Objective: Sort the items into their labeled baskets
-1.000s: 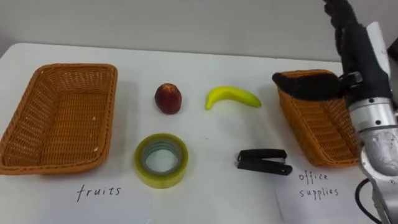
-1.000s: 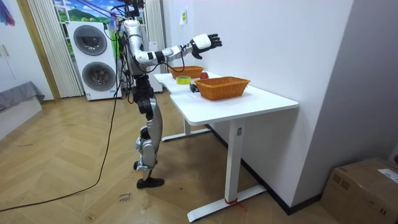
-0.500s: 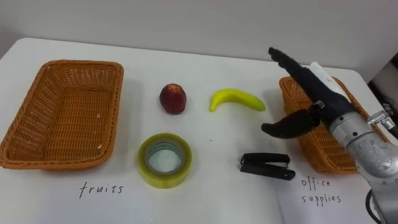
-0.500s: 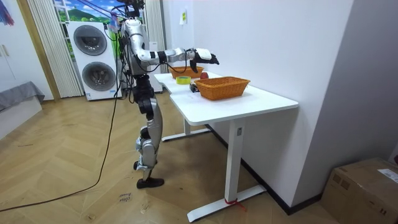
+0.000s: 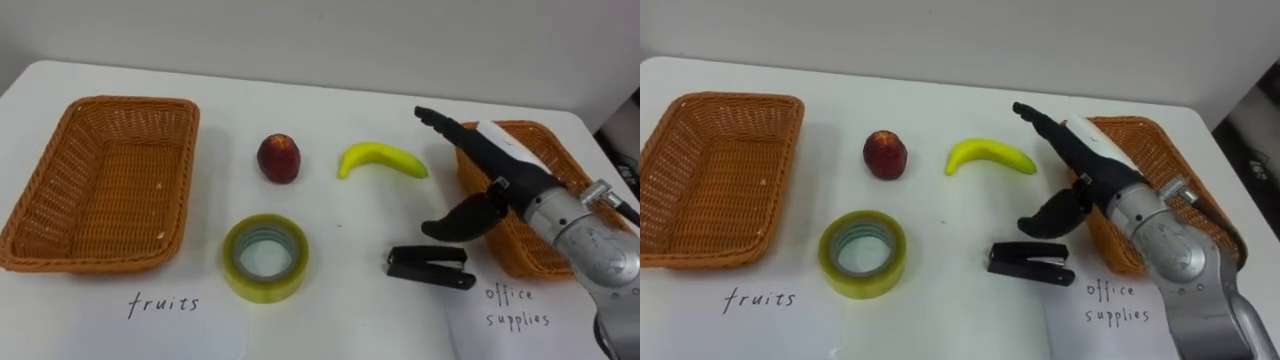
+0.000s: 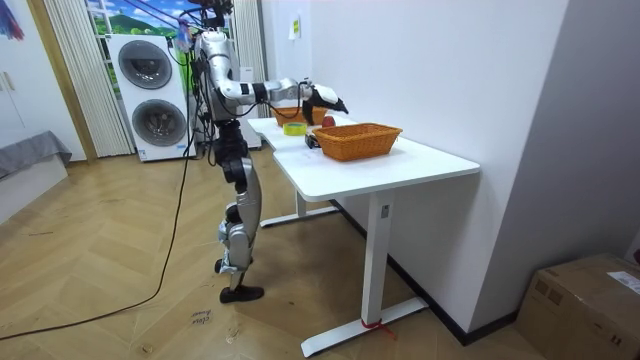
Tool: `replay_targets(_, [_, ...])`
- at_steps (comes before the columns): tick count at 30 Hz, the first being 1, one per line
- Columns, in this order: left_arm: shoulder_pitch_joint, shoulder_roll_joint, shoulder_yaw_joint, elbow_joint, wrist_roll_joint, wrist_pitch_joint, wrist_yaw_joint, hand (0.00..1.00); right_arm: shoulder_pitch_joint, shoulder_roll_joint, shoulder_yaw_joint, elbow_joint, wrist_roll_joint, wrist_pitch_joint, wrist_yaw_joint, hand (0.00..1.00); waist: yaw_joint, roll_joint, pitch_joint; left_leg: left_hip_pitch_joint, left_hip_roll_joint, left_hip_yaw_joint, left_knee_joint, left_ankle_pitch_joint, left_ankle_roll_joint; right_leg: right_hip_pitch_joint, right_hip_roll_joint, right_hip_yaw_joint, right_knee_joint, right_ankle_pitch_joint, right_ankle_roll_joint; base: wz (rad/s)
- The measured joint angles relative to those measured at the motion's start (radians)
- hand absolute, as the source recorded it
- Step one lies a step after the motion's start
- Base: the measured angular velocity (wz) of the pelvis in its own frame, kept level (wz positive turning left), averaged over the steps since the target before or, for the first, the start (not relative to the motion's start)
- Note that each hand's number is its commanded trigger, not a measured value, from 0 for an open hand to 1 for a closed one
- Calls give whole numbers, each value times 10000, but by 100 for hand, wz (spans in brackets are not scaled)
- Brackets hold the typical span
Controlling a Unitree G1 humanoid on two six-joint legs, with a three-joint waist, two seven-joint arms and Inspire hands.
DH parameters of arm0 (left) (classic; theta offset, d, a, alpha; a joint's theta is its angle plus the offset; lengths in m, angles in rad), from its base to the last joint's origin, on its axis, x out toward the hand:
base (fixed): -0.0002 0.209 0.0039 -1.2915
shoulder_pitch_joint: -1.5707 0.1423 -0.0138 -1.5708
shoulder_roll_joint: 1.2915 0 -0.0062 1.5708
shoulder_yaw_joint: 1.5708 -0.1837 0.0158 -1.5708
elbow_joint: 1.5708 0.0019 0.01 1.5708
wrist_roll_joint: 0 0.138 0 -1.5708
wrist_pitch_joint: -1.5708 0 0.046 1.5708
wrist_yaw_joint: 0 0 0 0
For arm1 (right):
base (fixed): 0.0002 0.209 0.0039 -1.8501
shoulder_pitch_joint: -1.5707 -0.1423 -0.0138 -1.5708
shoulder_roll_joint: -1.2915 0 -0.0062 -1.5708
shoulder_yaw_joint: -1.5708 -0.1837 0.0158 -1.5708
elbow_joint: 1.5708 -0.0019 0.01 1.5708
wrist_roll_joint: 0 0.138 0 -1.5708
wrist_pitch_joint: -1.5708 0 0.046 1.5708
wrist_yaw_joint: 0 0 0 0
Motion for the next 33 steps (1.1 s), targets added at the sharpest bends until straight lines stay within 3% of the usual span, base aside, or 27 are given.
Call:
replay_targets(9, [-31, 3, 2, -18, 313, 207, -44, 0, 370, 0, 2, 0, -1, 536, 1278, 0, 54, -9, -11, -18, -5, -1, -14, 0, 0, 1, -12, -10, 29, 0, 0, 0])
replay_targets(13, [-50, 64, 3, -31, 316, 220, -358, 0, 532, -5, 3, 58, 0, 564, 1816, 0, 210, -86, -9, -4, -6, -4, -11, 0, 1, 14, -16, -28, 42, 0, 1, 0])
replay_targets(18, [-147, 135, -379, -71, 305, 307, -387, 0, 588, -4, 434, 1100, -12, 905, 1950, 0, 239, -180, 8, -28, -54, -112, -5, 17, 30, 52, -69, -139, 10, 13, 19, 7])
replay_targets(29, [-222, 202, -601, -68, 309, 383, -385, 0, 620, -11, 443, 1234, -234, 877, 1964, 0, 237, -187, 24, -115, -117, -179, 4, 55, 93, 17, -134, -242, -7, 55, 75, 2])
replay_targets(33, [-226, 239, -593, -67, 318, 394, -371, 0, 623, -11, 447, 1233, -365, 870, 1991, 0, 253, -236, -9, -146, -116, -185, 8, 62, 94, -14, -131, -234, -5, 60, 71, 0])
